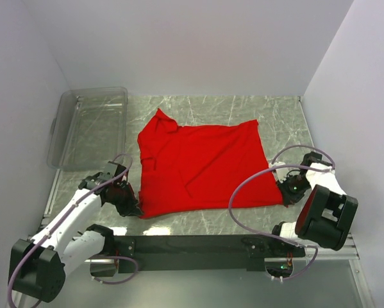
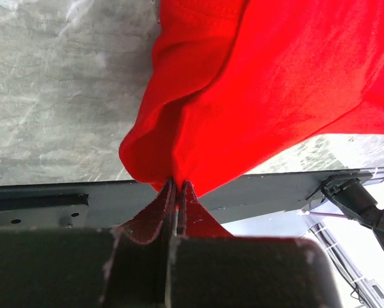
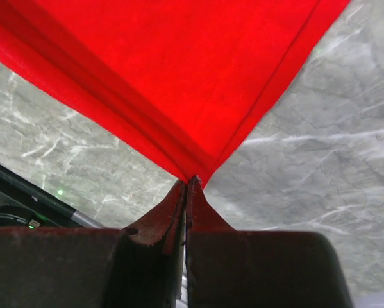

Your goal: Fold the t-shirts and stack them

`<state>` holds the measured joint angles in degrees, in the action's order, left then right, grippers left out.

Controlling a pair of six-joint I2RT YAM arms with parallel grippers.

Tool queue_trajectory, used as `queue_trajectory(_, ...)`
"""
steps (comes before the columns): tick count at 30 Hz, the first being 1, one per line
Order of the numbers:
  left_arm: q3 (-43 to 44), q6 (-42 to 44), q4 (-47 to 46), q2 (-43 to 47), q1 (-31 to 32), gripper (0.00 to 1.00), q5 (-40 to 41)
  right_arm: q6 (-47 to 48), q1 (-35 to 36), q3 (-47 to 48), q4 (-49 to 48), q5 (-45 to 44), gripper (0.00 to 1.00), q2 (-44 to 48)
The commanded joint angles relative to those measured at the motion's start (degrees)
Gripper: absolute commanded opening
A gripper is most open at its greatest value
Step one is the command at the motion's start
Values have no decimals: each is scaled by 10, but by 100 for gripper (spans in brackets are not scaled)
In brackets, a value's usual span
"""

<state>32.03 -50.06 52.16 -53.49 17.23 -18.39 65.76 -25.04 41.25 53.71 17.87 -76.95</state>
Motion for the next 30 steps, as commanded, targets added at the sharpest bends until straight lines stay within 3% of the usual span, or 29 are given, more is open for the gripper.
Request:
queue_trajectory(1, 7, 15, 11, 1, 0, 1, -15, 17, -5, 22, 7, -30, 0, 7)
queue_trajectory(6, -6, 12, 28, 11, 0, 1, -21, 55, -14, 2, 46, -71, 0, 25)
queue_trajectory(13, 10, 14, -11, -42, 3, 1, -14, 67, -41, 8, 60, -77, 0, 29)
queue_trajectory(23, 58, 28, -14, -21, 3, 1, 30, 52, -41, 65, 55, 22, 0, 16)
queue_trajectory(25, 78, 34, 0, -11, 3, 1, 51, 71, -41, 95, 89, 79, 0, 33)
queue_trajectory(30, 230, 87, 33, 38, 3, 1, 135, 67, -41, 229, 133, 223, 0, 100)
